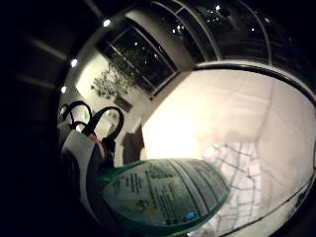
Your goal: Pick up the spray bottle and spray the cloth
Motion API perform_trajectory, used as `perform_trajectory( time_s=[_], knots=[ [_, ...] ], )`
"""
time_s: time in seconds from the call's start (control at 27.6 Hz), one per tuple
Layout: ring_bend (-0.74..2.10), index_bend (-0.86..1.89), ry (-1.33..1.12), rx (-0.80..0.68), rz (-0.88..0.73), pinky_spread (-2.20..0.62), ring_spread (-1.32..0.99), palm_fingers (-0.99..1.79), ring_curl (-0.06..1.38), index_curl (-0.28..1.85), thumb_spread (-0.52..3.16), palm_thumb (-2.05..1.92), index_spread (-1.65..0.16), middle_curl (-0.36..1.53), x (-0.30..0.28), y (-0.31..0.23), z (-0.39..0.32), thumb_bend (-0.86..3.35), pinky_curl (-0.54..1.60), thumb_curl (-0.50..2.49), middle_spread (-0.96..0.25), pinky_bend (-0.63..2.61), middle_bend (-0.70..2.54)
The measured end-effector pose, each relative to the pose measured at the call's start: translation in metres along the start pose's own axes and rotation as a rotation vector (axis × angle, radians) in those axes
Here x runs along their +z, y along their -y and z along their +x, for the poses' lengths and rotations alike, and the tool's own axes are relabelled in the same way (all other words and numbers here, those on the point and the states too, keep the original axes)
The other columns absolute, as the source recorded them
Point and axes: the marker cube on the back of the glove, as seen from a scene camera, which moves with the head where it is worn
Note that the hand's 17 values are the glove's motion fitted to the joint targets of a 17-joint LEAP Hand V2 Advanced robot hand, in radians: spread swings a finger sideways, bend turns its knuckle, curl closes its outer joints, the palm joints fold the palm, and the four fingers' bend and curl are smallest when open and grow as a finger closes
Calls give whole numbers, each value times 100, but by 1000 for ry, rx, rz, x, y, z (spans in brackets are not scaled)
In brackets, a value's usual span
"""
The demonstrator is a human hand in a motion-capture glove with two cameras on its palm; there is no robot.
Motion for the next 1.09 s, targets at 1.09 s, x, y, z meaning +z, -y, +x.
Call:
perform_trajectory(
  time_s=[1.09],
  knots=[
    [63,9,79,132,5,-16,-12,71,46,46,53,87,-18,45,117,23,131,-5,46,74,-7,58,43]
  ],
)
